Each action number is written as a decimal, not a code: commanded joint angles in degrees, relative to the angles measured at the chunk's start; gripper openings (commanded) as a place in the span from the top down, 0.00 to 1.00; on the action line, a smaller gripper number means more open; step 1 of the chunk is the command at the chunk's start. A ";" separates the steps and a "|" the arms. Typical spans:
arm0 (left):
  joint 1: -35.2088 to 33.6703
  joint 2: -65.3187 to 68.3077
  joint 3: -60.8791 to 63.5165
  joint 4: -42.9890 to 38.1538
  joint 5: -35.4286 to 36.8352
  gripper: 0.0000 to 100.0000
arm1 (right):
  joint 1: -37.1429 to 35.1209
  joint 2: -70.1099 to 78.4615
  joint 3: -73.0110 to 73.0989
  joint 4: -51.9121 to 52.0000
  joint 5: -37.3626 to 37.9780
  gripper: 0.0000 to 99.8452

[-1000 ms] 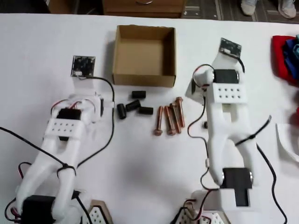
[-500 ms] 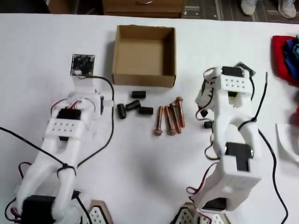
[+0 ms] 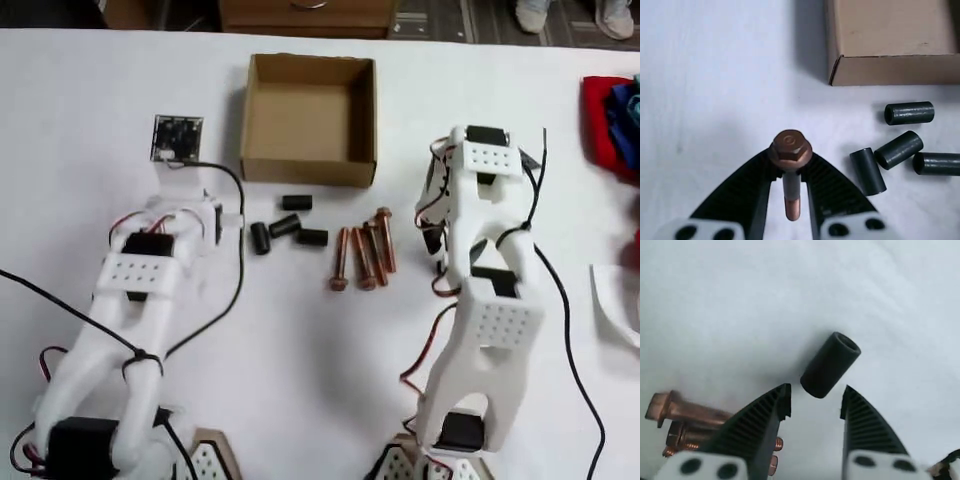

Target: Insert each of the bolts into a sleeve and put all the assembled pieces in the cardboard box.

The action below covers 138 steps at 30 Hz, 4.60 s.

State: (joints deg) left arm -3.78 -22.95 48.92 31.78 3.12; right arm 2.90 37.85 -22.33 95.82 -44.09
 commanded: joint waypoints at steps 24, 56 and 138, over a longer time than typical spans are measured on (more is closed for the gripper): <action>-0.53 -0.26 -3.21 -0.97 0.35 0.97 | 0.13 4.88 -6.95 1.10 -0.18 0.80; -0.53 -0.62 -3.30 -0.97 0.35 0.97 | 2.15 7.78 -12.22 0.22 -0.70 0.87; -0.53 -0.62 -3.38 -0.88 0.09 0.97 | -10.33 -6.81 12.66 -6.37 73.23 0.95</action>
State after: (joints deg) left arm -3.78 -22.95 48.92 31.78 3.12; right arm -5.54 34.42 -9.41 89.93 28.53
